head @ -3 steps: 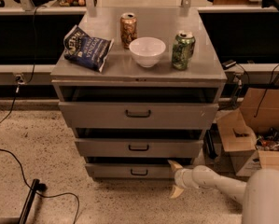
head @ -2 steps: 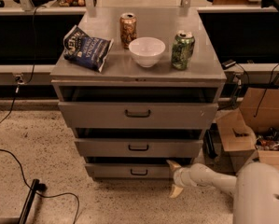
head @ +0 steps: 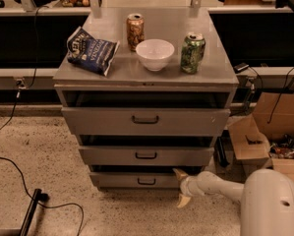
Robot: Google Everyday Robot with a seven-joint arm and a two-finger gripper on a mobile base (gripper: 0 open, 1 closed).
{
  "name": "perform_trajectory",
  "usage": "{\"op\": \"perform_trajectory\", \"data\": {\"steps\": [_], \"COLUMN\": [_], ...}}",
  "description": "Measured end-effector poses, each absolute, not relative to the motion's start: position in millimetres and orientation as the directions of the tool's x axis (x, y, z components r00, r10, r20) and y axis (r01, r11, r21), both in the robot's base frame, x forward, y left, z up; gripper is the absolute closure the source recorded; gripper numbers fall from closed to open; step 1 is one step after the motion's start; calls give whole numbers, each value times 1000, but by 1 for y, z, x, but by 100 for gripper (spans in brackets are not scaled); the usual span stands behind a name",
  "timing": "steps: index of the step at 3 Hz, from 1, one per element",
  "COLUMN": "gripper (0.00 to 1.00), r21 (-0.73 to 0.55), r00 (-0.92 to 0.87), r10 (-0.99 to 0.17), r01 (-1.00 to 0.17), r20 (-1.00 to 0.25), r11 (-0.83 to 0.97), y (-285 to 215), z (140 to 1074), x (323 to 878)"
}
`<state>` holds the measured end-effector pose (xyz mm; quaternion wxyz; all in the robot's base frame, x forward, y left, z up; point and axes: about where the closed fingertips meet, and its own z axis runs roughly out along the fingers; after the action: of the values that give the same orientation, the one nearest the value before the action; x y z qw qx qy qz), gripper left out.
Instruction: Open bottom drawer
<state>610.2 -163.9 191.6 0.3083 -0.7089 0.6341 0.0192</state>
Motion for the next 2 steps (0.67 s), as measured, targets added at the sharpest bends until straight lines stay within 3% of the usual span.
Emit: {"op": "perform_trajectory", "data": {"steps": [2], "gripper": [0], "r21": [-437], "r00": [186], "r10": [-921], "r01": [-899], "r20": [-342], "r11": [-20], "y": [-158], "z": [185], "x": [628]}}
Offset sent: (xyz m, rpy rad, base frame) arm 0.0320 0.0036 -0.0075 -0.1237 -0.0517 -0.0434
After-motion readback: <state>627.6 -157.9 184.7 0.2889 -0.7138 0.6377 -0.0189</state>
